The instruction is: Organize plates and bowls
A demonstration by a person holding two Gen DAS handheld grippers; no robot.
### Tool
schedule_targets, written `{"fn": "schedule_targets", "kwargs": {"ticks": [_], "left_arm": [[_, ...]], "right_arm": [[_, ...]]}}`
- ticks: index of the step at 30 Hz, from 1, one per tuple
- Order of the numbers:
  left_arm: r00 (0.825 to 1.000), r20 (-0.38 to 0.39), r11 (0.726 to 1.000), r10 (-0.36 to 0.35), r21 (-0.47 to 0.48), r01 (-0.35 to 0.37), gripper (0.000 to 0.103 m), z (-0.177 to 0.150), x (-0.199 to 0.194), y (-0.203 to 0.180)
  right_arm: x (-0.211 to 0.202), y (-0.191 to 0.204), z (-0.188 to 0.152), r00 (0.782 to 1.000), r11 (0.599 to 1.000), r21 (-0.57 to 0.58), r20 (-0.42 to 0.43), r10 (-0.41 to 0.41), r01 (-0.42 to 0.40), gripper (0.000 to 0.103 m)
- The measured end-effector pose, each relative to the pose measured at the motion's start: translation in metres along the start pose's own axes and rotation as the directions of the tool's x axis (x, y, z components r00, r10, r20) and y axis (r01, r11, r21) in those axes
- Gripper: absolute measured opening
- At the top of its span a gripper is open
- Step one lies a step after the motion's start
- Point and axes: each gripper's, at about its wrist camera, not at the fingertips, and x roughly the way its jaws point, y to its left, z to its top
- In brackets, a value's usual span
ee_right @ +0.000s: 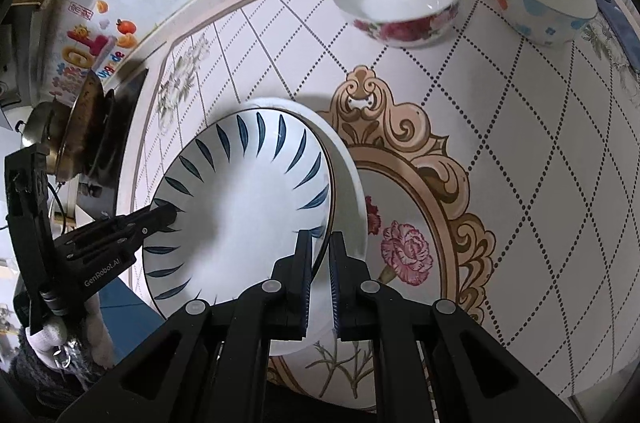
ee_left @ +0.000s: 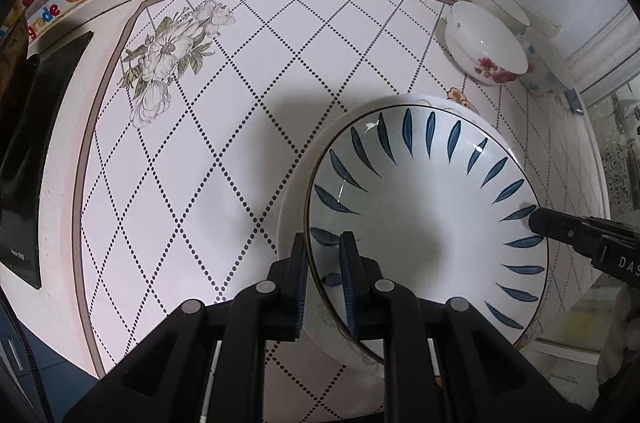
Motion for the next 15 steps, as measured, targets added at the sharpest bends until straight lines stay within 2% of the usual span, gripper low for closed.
{"fn": "schedule_targets", "kwargs": {"ticks": [15], "left_arm": [[0.999, -0.018, 0.997, 0.043, -0.064, -0.044, 0.013, -0.007, 0.013, 0.002]], "right_arm": [[0.015, 0.001, -0.001, 1.000, 0.998, -0.065, -0.027, -0.006, 0.004, 0.010]]}}
